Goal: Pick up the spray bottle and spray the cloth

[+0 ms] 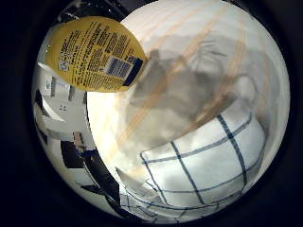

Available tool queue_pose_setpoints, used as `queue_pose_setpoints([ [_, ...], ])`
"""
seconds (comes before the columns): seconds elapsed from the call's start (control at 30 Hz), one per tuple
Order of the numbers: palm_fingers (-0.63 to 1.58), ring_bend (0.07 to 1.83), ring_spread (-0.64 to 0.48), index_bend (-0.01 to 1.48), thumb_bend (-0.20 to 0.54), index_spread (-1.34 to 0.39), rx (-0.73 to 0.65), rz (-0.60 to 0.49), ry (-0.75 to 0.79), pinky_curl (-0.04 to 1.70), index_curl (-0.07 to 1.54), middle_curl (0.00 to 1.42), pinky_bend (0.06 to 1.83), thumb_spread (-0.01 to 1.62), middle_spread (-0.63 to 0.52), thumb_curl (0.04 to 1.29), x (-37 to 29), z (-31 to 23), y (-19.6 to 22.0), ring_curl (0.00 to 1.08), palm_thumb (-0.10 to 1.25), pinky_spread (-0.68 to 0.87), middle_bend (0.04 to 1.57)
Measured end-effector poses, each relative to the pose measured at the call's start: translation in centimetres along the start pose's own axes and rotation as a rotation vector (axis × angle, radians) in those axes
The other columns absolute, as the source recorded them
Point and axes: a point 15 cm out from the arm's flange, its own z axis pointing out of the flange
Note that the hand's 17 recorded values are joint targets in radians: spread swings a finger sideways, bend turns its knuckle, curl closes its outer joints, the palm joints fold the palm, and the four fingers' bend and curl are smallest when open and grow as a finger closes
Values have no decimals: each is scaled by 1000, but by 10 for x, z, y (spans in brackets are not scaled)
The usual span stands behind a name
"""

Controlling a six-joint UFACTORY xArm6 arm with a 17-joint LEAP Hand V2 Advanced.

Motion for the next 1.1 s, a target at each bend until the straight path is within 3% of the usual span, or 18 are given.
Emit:
queue_pose_setpoints([
  [0.27,325,495,46,188,-26,-355,7,29,19,378,401,335,370,976,-7,534,19,-15,3,220,770,392,229],
  [0.53,342,421,159,185,-25,-330,-3,61,50,335,382,339,361,986,9,514,39,-29,10,202,768,446,194],
  [1.1,324,364,172,185,-24,-309,-1,62,31,286,368,315,350,994,37,500,37,-66,10,207,766,454,186],
])
